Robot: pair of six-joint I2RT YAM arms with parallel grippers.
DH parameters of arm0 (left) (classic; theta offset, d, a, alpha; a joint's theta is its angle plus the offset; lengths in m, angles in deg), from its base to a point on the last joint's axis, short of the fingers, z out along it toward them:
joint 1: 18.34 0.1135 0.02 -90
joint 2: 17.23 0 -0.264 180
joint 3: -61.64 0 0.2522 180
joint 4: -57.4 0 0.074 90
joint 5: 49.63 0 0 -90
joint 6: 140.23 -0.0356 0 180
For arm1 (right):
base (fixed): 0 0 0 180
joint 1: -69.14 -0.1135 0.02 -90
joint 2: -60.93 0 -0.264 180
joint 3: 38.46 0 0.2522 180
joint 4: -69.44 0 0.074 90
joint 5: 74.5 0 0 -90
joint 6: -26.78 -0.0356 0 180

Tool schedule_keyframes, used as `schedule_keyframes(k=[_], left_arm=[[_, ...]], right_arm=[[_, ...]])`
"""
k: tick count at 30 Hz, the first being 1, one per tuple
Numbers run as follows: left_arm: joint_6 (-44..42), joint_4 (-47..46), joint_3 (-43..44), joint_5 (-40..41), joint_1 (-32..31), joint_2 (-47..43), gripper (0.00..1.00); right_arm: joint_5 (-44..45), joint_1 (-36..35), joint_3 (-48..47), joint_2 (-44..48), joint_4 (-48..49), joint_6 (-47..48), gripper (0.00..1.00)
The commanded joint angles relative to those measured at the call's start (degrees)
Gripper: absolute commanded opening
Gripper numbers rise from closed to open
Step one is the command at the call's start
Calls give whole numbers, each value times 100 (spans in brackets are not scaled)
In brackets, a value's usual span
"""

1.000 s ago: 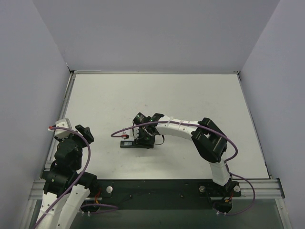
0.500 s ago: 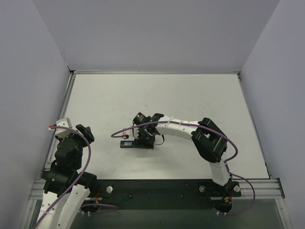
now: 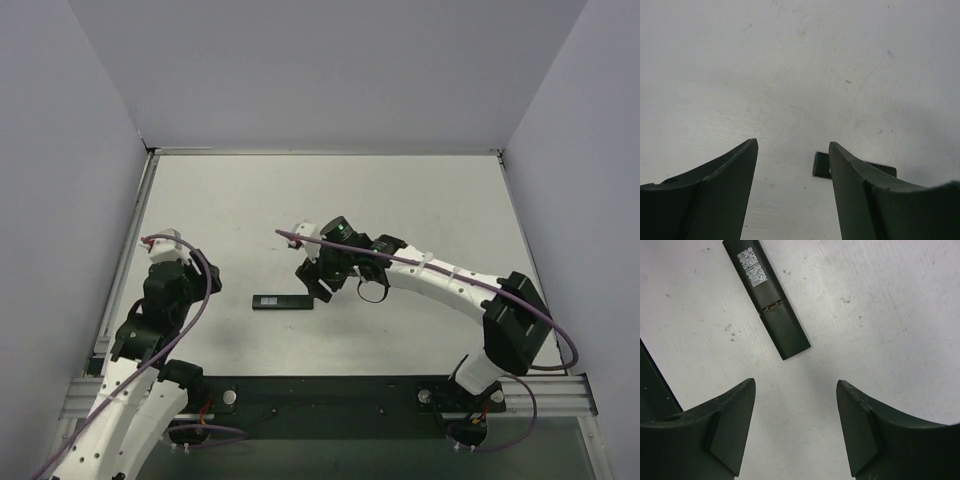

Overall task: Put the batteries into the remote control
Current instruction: Load the battery cover into the remote control.

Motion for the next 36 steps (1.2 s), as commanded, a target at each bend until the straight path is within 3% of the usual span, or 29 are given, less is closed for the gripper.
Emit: schedule_keyframes(k=[1, 5, 10, 19, 36], left_arm=[[577, -407, -202, -1201, 23, 929, 70], [833, -855, -439, -1731, -21, 1678, 72], [1009, -1391, -659, -1793, -249, 2398, 72], [1061, -1945, -650, -1380, -777, 3348, 72], [1070, -2192, -659, -1248, -1032, 3947, 71]], right_arm=[[83, 148, 552, 392, 661, -1888, 61], [295, 148, 991, 357, 969, -2986, 60], [443, 86, 1177, 67, 1401, -4086, 57], [673, 121, 878, -539, 1436, -4430, 46], [708, 130, 676, -935, 1454, -4544, 45]])
